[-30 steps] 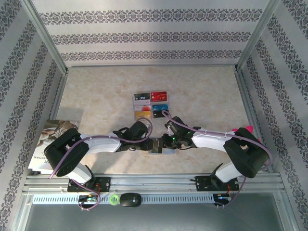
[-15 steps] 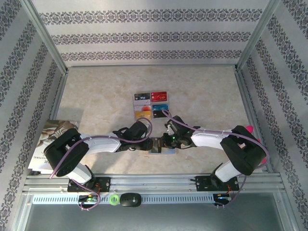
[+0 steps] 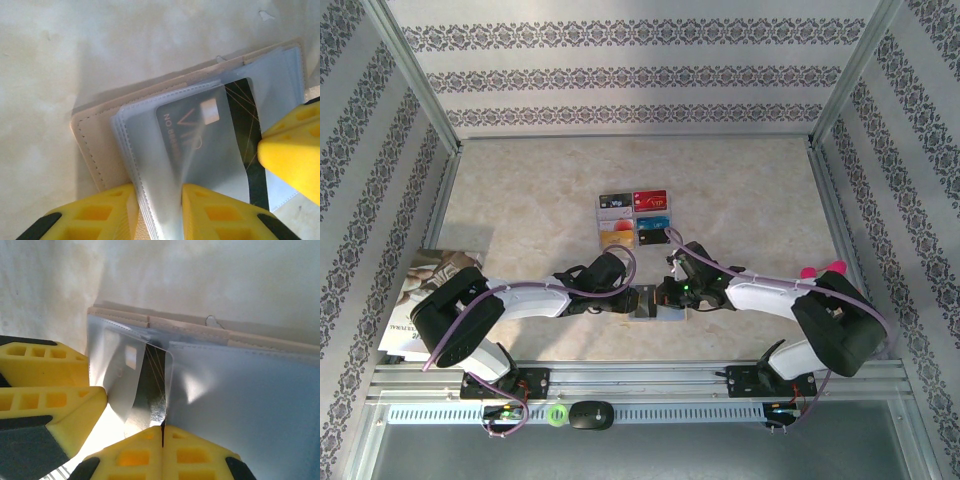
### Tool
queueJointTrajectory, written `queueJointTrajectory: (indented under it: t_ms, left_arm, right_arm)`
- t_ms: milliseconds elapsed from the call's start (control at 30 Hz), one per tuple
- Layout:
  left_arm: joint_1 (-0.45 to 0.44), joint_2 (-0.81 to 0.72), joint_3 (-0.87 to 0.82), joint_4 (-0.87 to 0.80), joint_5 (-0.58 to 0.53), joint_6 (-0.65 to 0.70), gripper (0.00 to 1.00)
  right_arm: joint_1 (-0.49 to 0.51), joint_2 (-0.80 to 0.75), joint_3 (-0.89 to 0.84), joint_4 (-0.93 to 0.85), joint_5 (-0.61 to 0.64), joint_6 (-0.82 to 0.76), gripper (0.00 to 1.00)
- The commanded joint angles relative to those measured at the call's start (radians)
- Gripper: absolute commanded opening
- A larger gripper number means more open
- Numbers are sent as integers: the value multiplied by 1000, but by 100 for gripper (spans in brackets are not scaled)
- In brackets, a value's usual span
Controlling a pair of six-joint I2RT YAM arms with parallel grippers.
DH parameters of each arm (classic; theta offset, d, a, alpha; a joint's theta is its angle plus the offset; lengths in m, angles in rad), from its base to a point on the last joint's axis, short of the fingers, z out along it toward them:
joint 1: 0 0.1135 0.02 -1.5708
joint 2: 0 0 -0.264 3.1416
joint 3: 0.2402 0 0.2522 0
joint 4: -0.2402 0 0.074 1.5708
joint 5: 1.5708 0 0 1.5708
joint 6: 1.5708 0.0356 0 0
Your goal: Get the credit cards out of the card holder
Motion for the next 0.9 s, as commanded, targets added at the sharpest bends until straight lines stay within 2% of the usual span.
queueJointTrajectory:
  t_ms: [0,267,467,567,600,667,700,867]
  left_arm:
    - [-17,112,-82,-171,49,-7,29]
    - [-17,116,-87,-158,56,-4,29]
    - [-16,103,-95,-156,51,-6,30]
    - [-16,102,-97,-153,51,-9,32]
    - [-15,102,-98,-154,50,-7,32]
    - [-14,84,-90,-173,46,1,41]
    - [-15,62,-91,-179,38,6,44]
    - [-16,-198,-104,-227,-67,33,60]
  right_arm:
    - [-8,-27,-2,-52,41,-26,0]
    - [-9,-73,-3,-86,65,-35,0]
    - [-20,-122,5,-187,117,-76,0]
    - [-22,-124,-6,-151,71,-76,0]
    - [-22,-117,-6,-117,28,-78,5]
    - [-14,-91,16,-111,4,-84,19]
    - [-10,-85,23,-112,8,-87,22]
    - [-11,-84,22,-98,19,-88,26]
